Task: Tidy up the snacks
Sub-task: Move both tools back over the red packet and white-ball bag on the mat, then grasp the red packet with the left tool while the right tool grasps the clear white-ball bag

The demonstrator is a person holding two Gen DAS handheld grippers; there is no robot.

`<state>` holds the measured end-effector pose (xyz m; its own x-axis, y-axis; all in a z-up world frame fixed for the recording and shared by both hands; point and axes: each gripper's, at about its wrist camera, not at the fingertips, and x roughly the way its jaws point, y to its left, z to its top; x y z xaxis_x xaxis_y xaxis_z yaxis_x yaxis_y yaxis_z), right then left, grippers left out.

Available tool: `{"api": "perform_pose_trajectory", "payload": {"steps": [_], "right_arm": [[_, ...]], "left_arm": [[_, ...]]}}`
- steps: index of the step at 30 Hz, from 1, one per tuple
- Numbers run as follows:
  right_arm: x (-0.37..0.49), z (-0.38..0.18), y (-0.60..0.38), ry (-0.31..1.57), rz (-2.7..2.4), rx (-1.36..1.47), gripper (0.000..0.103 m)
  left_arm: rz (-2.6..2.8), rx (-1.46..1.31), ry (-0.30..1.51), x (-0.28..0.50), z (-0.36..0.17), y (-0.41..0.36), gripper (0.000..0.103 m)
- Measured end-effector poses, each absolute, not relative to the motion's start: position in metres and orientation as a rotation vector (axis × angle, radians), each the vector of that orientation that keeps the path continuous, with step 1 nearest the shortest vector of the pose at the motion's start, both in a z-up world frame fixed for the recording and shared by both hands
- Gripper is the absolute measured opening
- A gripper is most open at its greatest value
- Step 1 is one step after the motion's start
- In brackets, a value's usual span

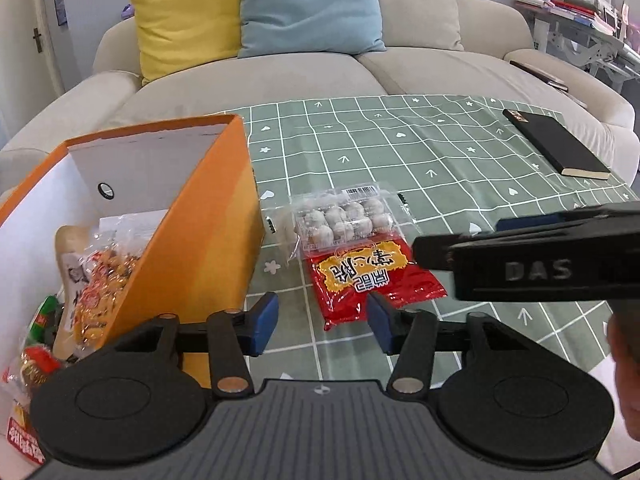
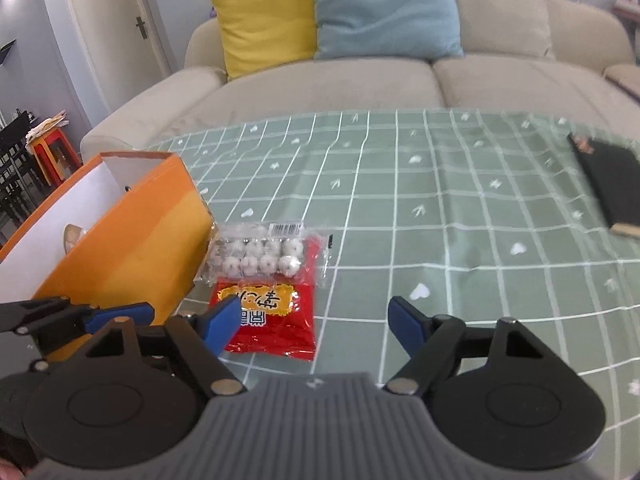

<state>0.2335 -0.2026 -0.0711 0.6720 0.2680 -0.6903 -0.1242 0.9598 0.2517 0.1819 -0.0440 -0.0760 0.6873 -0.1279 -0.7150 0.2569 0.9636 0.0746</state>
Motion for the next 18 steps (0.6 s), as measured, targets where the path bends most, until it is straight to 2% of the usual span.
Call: {"api": "perform_pose_trajectory", "payload": {"steps": [1, 3, 6, 7, 8, 9, 10, 11, 12, 14, 18], "right_arm": [[0.238, -0.075, -0.202, 0.82, 0.229, 0.196, 0.074], [0.247, -0.084, -0.2, 0.854, 0.246, 0.205, 0.071], [0.254, -0.096, -0.197, 0.894, 0.261, 0.234, 0.062], [0.256, -0.1, -0.198, 0.907, 0.267, 0.256, 0.053], [0.257, -0.103, -0.198, 0.919, 0.274, 0.274, 0.038], [0.257, -0.105, -0.198, 0.931, 0.282, 0.284, 0.028], [0.256, -0.107, -0.197, 0.942, 0.296, 0.286, 0.018], [0.254, -0.107, -0.197, 0.936, 0.301, 0.284, 0.015], [0.252, -0.107, -0.196, 0.925, 0.306, 0.279, 0.013], [0.248, -0.105, -0.195, 0.921, 0.313, 0.271, 0.003], [0.233, -0.097, -0.193, 0.925, 0.305, 0.25, 0.0]], "left_arm": [[-0.22, 0.174, 0.789, 0.184, -0.077, -0.044, 0.05], [-0.235, 0.164, 0.801, 0.189, -0.08, -0.042, 0.036], [-0.262, 0.148, 0.819, 0.195, -0.086, -0.04, 0.026], [-0.276, 0.147, 0.821, 0.196, -0.088, -0.04, 0.023], [-0.288, 0.147, 0.821, 0.196, -0.09, -0.04, 0.016], [-0.3, 0.143, 0.822, 0.197, -0.091, -0.04, 0.009], [-0.31, 0.137, 0.823, 0.197, -0.092, -0.041, 0.007], [-0.317, 0.136, 0.823, 0.197, -0.092, -0.042, 0.003], [-0.325, 0.136, 0.824, 0.197, -0.092, -0.043, 0.0], [-0.342, 0.134, 0.823, 0.195, -0.09, -0.045, 0.0], [-0.359, 0.13, 0.823, 0.182, -0.086, -0.046, 0.0]]}}
